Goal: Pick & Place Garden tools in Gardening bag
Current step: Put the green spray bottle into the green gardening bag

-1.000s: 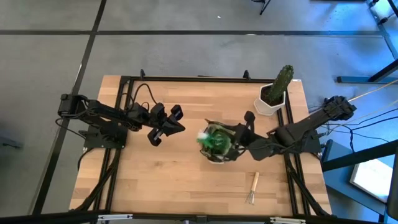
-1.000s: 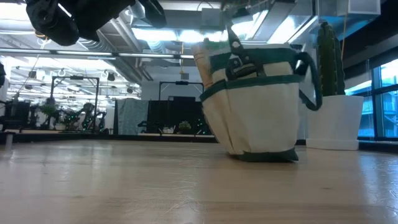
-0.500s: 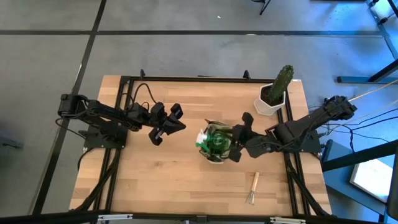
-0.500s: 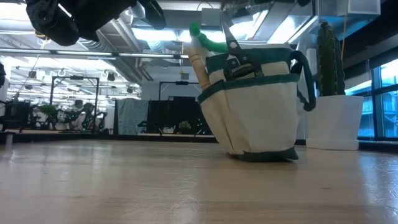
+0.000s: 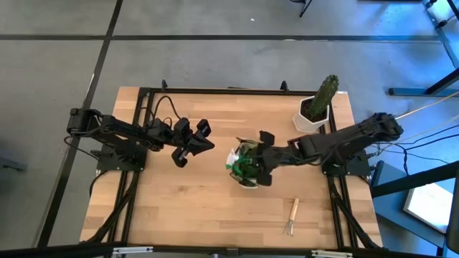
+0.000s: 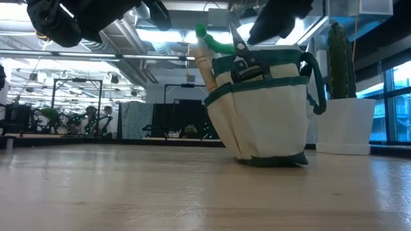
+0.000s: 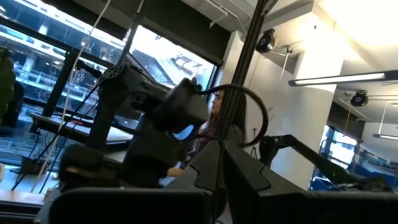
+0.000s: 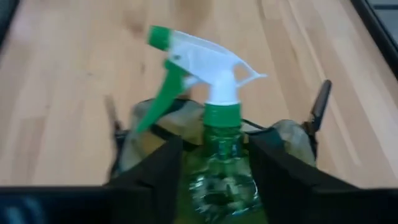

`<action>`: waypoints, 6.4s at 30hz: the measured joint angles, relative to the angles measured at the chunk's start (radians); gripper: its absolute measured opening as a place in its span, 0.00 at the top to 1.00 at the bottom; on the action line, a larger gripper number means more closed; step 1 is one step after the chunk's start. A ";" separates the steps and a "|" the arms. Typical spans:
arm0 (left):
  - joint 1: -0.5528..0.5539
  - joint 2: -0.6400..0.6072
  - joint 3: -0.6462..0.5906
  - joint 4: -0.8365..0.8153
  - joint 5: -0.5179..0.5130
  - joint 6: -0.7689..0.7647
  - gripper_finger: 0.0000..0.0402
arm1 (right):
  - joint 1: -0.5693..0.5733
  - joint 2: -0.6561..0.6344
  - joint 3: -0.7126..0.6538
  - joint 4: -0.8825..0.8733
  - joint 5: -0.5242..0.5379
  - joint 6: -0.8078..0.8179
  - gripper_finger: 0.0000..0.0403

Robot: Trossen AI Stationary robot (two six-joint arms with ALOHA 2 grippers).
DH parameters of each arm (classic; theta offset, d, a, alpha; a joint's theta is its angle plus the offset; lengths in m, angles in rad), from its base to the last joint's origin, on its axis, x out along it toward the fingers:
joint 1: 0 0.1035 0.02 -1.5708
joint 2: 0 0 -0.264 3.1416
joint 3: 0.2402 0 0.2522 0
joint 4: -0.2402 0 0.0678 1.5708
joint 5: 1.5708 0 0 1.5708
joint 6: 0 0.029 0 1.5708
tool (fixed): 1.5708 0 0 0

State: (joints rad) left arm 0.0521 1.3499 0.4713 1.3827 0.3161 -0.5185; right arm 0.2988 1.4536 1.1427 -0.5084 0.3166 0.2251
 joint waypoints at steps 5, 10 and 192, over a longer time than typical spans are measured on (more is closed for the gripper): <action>-0.012 0.000 0.000 -0.004 0.000 -0.005 0.96 | -0.045 0.019 0.000 0.039 0.000 -0.003 0.34; -0.019 0.000 0.000 -0.005 0.002 -0.001 0.96 | -0.089 0.044 0.000 0.088 -0.075 -0.043 0.29; -0.058 0.000 0.001 -0.026 -0.004 0.000 0.96 | -0.005 0.074 0.319 -0.529 -0.416 0.036 0.51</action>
State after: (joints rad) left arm -0.0061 1.3500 0.4721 1.3564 0.3119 -0.5186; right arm 0.2942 1.5272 1.4619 -1.0376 -0.0992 0.2606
